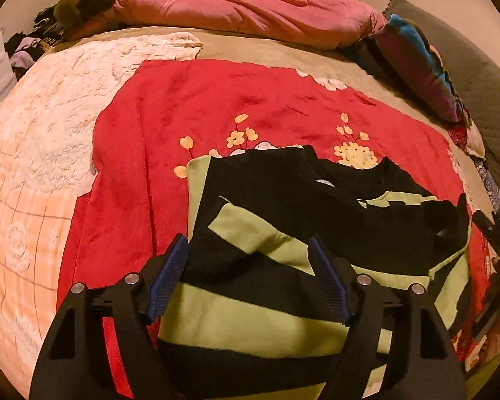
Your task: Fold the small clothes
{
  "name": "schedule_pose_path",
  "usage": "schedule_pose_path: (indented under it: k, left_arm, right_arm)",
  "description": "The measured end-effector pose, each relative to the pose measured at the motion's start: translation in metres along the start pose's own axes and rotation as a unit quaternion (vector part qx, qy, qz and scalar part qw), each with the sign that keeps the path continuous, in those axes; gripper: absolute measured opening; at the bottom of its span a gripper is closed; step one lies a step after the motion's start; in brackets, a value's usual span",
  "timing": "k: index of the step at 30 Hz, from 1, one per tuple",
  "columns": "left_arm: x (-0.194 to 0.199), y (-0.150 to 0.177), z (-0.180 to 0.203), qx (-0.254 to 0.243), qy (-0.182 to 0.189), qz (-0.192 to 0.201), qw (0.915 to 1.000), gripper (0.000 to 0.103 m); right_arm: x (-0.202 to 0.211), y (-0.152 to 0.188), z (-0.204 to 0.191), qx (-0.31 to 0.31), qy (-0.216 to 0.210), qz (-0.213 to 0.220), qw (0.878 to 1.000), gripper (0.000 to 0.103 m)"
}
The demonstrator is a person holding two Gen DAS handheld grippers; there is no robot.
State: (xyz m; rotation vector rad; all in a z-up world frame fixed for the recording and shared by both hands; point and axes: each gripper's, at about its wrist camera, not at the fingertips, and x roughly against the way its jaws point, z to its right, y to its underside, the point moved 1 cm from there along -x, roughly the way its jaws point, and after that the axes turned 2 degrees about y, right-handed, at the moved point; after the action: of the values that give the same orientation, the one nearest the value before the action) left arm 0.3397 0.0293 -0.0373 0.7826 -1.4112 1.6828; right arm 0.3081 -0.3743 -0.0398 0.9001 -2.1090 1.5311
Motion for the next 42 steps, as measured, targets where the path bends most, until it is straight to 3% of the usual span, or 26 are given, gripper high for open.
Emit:
schedule_pose_path:
  k: [4,7,9,11,13,16,20,24,26,28,32,33,35,36,37,42]
  left_arm:
    - [-0.008,-0.003,-0.002,0.001,-0.004,-0.002,1.0,0.073]
    - [-0.015,-0.004,-0.004,-0.001,-0.003,-0.01,0.9999,0.073]
    - [-0.019,-0.003,-0.003,-0.005,-0.002,-0.016,0.9999,0.073]
    - [-0.021,-0.001,-0.003,-0.008,-0.003,-0.017,0.9998,0.073]
    - [-0.022,-0.001,-0.003,-0.011,-0.002,-0.018,0.9998,0.073]
    - [-0.023,0.0,-0.002,-0.014,0.0,-0.021,0.9997,0.073]
    - [-0.023,-0.002,0.0,-0.019,-0.003,-0.021,0.9996,0.073]
    - [-0.027,-0.004,0.003,-0.019,-0.006,-0.023,0.9995,0.073]
    - [-0.028,-0.006,0.005,-0.022,-0.006,-0.022,0.9995,0.073]
    - [-0.028,-0.008,0.009,-0.029,-0.01,-0.019,0.9993,0.07]
    - [-0.028,-0.012,0.017,-0.043,-0.012,-0.013,0.9989,0.032]
    - [-0.029,-0.012,0.021,-0.054,-0.017,-0.017,0.9983,0.027]
    - [-0.029,-0.01,0.027,-0.083,-0.037,-0.018,0.9957,0.009]
    - [-0.027,-0.01,0.029,-0.094,-0.038,-0.017,0.9947,0.007]
    - [-0.025,-0.011,0.029,-0.097,-0.035,-0.015,0.9946,0.006]
    - [0.005,-0.016,0.022,-0.085,0.0,0.032,0.9959,0.004]
  right_arm:
    - [-0.003,0.003,-0.036,0.065,-0.046,-0.005,0.997,0.063]
    - [-0.009,0.011,-0.059,0.107,-0.024,-0.021,0.994,0.076]
    - [-0.017,0.016,-0.064,0.117,-0.012,-0.035,0.992,0.076]
    - [-0.027,0.023,-0.071,0.137,0.013,-0.047,0.989,0.063]
    - [-0.032,0.026,-0.069,0.14,0.038,-0.054,0.988,0.013]
    - [-0.024,0.021,-0.047,0.069,0.05,-0.021,0.996,0.008]
    - [-0.013,0.013,-0.022,-0.006,0.035,0.011,0.999,0.01]
    - [-0.034,0.02,-0.018,0.008,0.071,-0.03,0.997,0.026]
    - [-0.035,0.021,-0.014,-0.007,0.064,-0.033,0.997,0.027]
    - [-0.031,0.019,-0.009,-0.024,0.046,-0.024,0.998,0.038]
    - [-0.028,0.016,-0.004,-0.03,0.04,-0.022,0.999,0.042]
    - [-0.029,0.016,-0.003,-0.029,0.043,-0.026,0.998,0.042]
    - [-0.034,0.018,-0.003,-0.028,0.045,-0.039,0.998,0.037]
    - [-0.037,0.019,-0.004,-0.026,0.043,-0.047,0.998,0.024]
    - [-0.037,0.02,-0.007,-0.024,0.04,-0.049,0.998,0.021]
    - [-0.024,0.014,-0.017,-0.006,0.043,-0.013,0.999,0.013]
